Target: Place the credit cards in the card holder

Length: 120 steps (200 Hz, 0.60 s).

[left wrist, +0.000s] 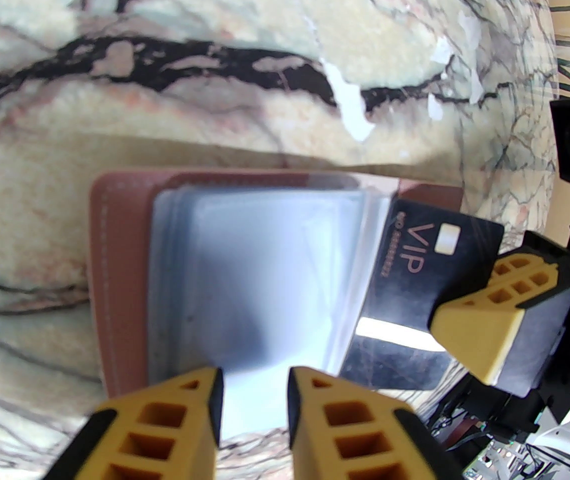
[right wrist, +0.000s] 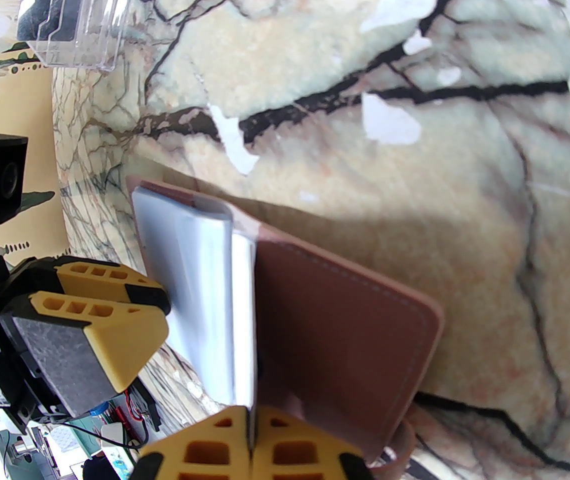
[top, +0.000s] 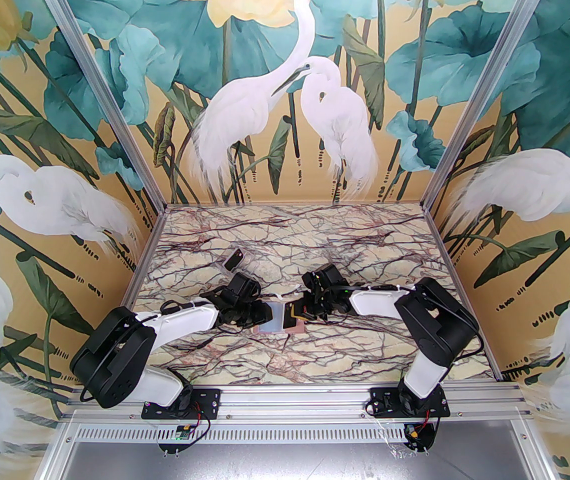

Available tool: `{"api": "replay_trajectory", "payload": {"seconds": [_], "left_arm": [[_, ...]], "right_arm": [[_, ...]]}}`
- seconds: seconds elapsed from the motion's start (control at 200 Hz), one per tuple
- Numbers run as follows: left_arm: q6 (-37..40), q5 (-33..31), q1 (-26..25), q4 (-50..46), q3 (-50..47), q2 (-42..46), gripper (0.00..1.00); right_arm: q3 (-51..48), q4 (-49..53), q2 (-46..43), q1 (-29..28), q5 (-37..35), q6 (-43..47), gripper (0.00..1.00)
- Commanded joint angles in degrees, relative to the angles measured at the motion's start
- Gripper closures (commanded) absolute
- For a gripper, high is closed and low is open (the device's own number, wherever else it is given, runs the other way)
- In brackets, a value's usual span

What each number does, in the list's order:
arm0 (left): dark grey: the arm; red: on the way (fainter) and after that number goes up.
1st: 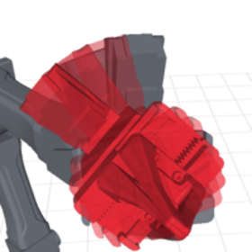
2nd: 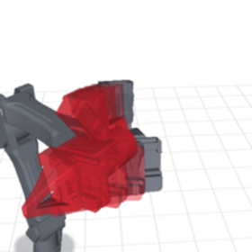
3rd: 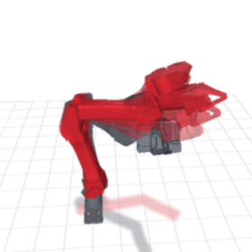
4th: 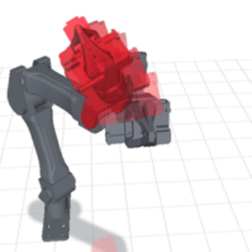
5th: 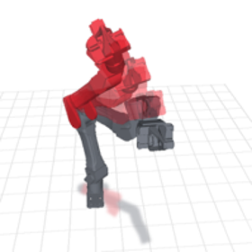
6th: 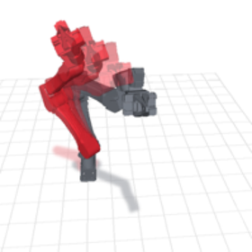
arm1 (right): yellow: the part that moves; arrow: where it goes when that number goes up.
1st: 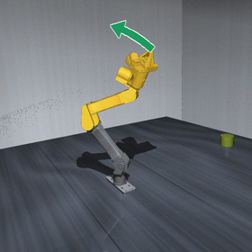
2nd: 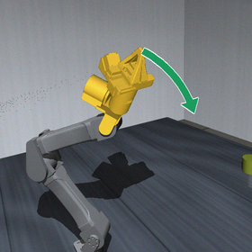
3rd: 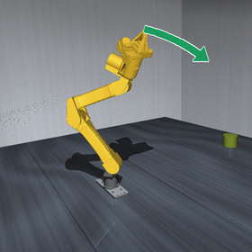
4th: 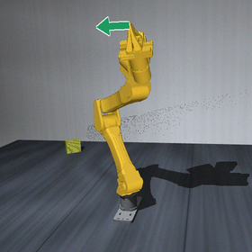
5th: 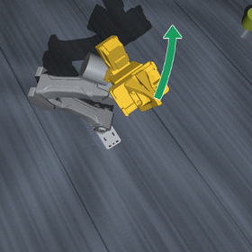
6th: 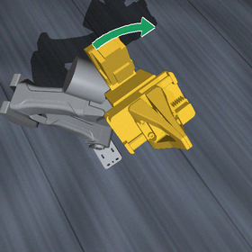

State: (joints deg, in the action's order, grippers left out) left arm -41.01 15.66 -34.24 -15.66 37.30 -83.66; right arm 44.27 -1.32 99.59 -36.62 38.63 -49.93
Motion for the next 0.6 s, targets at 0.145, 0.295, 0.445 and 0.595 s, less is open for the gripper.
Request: {"api": "replay_trajectory", "payload": {"seconds": [0.145, 0.295, 0.445, 0.595], "left_arm": [[2.84, -4.62, 0.05, -6.46, 2.24, 0.28, 0.70], [3.44, -4.77, 0.34, -6.21, 2.82, 1.25, 0.69], [3.70, -5.27, 0.41, -6.51, 3.05, 1.05, 0.68], [3.29, -5.76, 0.58, -5.99, 2.25, 0.72, 0.68]], "right_arm": [[-0.63, -0.50, 1.48, 0.03, 0.39, -0.28, 1.00], [-0.84, -0.52, 1.74, 0.00, 0.40, -0.25, 1.00], [-0.93, -0.53, 1.72, -0.01, 0.30, -0.27, 1.00], [-1.10, -0.63, 1.76, 0.06, 0.37, -0.19, 1.00]]}}
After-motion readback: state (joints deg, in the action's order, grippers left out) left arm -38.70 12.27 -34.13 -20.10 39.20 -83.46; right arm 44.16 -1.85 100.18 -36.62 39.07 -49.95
